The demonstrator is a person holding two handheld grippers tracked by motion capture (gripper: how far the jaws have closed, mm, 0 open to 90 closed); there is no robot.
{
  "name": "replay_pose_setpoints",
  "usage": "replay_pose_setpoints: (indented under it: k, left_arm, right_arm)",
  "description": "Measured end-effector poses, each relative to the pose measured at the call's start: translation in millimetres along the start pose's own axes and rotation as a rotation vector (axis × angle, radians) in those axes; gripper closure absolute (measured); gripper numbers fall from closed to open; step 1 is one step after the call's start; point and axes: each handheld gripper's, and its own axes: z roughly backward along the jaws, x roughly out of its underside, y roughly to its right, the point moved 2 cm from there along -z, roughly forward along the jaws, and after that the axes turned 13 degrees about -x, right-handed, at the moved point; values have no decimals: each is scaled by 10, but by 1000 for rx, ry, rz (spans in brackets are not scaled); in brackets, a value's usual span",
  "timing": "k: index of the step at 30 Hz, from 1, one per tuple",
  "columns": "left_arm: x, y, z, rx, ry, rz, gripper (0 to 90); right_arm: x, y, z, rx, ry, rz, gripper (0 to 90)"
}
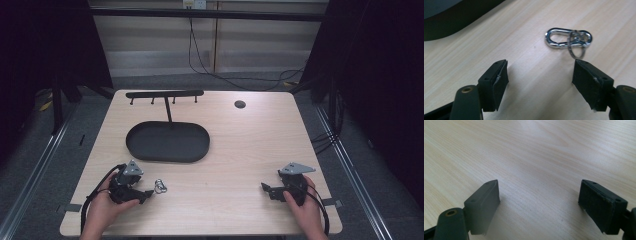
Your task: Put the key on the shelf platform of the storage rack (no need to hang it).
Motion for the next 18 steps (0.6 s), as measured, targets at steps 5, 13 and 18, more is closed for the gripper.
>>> replay_pose_setpoints:
  k: [5,13,18]
  left_arm:
    - [-128,84,51,47,-37,-48,291]
    - [-241,129,-6,50,-103,-91,300]
    - [-309,159,-16,55,-113,-80,320]
  right_arm:
    - [0,0,0,0,0,0,167]
    - [0,-1,0,0,0,-1,167]
    - [0,0,0,0,0,0,167]
